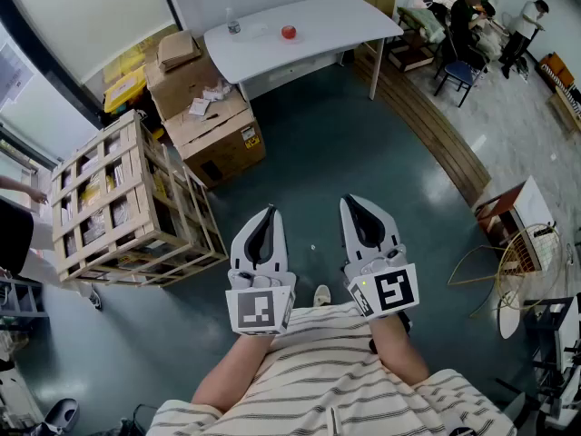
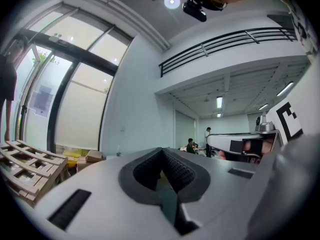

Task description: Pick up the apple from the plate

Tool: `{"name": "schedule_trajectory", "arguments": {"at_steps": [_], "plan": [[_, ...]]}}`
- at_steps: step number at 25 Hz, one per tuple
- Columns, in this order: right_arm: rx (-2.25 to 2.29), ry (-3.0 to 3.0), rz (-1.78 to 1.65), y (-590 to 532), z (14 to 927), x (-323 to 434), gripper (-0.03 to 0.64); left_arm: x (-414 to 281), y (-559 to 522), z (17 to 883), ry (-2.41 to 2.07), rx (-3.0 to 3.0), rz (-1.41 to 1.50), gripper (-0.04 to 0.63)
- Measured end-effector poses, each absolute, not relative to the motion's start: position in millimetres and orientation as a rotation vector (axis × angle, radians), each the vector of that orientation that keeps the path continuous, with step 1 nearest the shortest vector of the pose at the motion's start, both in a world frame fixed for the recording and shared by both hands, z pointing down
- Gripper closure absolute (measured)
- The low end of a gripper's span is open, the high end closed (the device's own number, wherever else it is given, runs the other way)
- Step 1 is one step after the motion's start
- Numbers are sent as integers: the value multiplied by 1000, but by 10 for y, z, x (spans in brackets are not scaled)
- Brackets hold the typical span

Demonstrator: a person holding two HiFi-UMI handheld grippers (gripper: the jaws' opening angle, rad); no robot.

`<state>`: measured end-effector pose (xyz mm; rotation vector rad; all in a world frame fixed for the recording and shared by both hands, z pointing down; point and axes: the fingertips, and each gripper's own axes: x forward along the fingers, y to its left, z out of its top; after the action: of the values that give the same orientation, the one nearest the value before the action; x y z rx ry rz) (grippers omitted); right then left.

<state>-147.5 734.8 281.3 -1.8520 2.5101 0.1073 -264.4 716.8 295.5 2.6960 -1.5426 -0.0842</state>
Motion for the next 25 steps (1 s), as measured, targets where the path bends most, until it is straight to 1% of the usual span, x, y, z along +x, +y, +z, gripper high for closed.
{"name": "schedule_trajectory", "arguments": {"at_steps": [17, 25], "plan": [[-1802, 2549, 65, 6838, 2722, -525, 612, -1947, 6780, 2984, -1632, 2648, -69, 591], [-1839, 2533, 43, 6105, 2889, -302, 612, -1737, 6011, 3178, -1620, 2637, -47, 591]]}}
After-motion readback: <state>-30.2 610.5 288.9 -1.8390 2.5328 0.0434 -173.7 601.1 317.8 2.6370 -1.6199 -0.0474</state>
